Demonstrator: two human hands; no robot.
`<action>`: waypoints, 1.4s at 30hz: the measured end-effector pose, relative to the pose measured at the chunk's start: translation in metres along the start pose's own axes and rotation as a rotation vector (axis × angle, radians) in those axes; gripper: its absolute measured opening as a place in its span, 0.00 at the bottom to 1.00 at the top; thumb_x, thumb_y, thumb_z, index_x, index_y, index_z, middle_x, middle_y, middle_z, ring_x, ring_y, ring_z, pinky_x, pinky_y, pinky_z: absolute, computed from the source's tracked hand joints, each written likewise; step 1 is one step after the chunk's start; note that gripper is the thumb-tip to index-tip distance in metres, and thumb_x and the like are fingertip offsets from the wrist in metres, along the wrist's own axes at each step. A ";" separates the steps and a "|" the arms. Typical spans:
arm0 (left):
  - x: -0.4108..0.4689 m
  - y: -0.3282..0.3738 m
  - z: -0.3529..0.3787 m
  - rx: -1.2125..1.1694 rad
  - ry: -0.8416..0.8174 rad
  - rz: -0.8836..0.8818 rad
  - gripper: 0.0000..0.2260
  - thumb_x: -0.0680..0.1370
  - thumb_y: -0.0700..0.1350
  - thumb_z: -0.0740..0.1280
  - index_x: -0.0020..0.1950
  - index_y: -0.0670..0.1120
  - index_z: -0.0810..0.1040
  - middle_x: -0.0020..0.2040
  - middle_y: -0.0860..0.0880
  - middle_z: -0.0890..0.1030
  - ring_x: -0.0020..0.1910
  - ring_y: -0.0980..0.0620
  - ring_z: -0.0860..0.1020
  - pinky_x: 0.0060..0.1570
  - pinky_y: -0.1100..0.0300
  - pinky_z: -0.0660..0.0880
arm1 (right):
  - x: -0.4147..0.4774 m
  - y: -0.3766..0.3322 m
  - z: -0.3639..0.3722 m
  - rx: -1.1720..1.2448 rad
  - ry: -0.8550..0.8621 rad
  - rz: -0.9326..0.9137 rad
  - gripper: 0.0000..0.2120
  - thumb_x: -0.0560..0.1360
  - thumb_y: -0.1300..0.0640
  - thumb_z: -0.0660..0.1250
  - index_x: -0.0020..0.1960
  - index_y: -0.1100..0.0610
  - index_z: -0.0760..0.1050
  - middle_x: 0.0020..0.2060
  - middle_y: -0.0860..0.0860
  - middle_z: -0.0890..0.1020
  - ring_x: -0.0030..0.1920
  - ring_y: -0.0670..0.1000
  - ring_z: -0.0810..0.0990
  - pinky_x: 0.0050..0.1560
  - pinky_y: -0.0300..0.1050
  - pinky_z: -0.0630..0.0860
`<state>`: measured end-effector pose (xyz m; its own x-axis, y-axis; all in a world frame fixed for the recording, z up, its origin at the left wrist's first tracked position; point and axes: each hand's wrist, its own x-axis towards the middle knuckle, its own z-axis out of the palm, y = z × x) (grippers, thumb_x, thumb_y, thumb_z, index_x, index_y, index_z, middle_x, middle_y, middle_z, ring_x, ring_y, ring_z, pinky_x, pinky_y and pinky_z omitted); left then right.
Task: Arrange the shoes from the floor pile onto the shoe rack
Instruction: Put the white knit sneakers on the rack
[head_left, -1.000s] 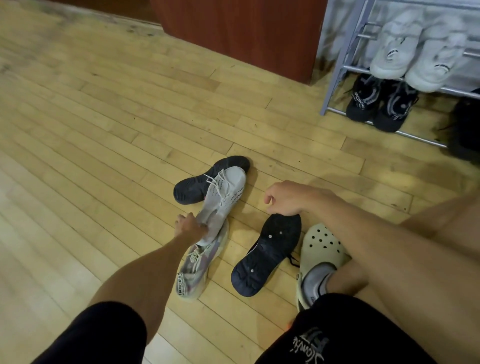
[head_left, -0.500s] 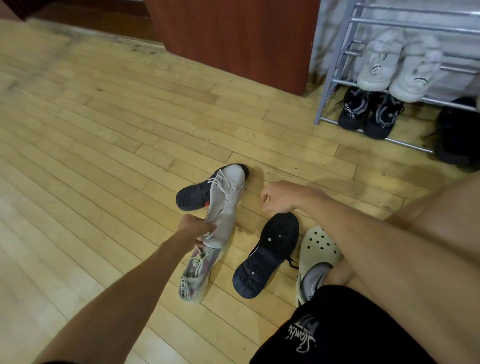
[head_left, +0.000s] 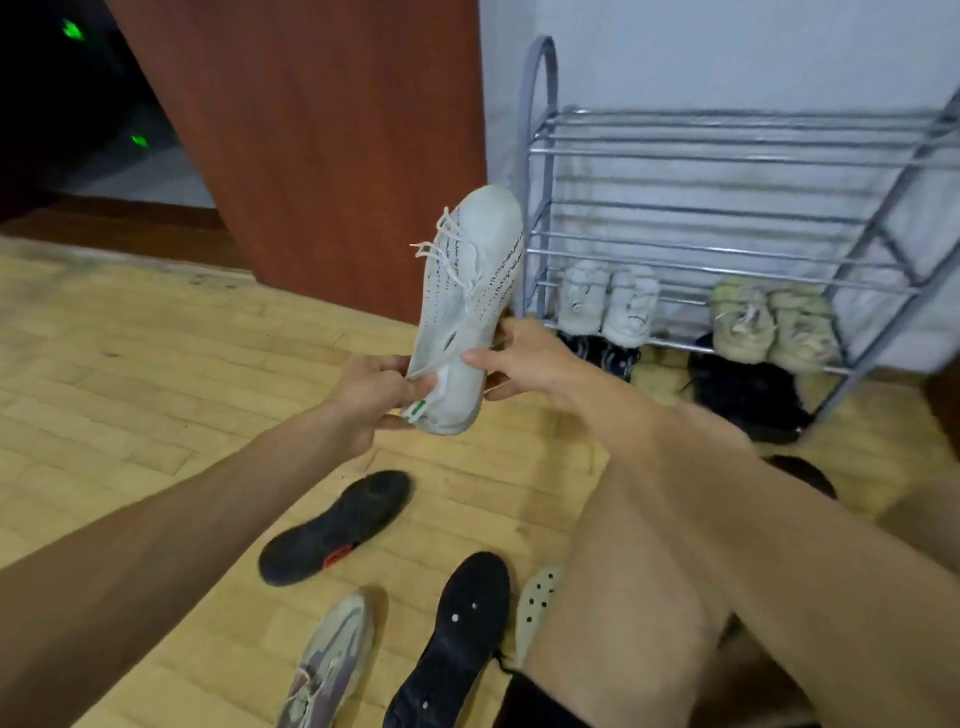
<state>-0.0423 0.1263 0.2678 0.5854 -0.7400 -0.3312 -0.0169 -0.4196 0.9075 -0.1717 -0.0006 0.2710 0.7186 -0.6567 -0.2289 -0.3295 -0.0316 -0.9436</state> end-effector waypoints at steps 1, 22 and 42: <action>0.001 0.019 0.011 0.035 -0.026 0.040 0.09 0.74 0.39 0.71 0.53 0.43 0.82 0.44 0.46 0.83 0.39 0.50 0.80 0.40 0.57 0.80 | -0.006 -0.008 -0.020 0.007 0.039 -0.029 0.21 0.75 0.60 0.71 0.66 0.61 0.72 0.60 0.53 0.79 0.55 0.57 0.82 0.45 0.50 0.83; -0.082 0.112 0.364 0.206 -0.523 0.102 0.07 0.70 0.30 0.72 0.44 0.37 0.77 0.40 0.43 0.81 0.35 0.49 0.79 0.31 0.56 0.77 | -0.274 0.121 -0.331 -0.109 0.639 0.254 0.17 0.78 0.56 0.66 0.65 0.60 0.75 0.50 0.53 0.82 0.47 0.51 0.84 0.46 0.43 0.82; -0.065 -0.056 0.463 0.630 -0.723 -0.221 0.04 0.73 0.33 0.70 0.45 0.38 0.77 0.46 0.40 0.81 0.39 0.47 0.79 0.40 0.52 0.77 | -0.320 0.377 -0.276 -0.032 0.487 0.880 0.14 0.78 0.54 0.65 0.58 0.63 0.76 0.53 0.56 0.77 0.52 0.56 0.79 0.50 0.48 0.80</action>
<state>-0.4550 -0.0456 0.1195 -0.0058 -0.6661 -0.7459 -0.5188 -0.6356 0.5717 -0.6952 -0.0107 0.0542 -0.1145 -0.6925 -0.7123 -0.6441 0.5976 -0.4775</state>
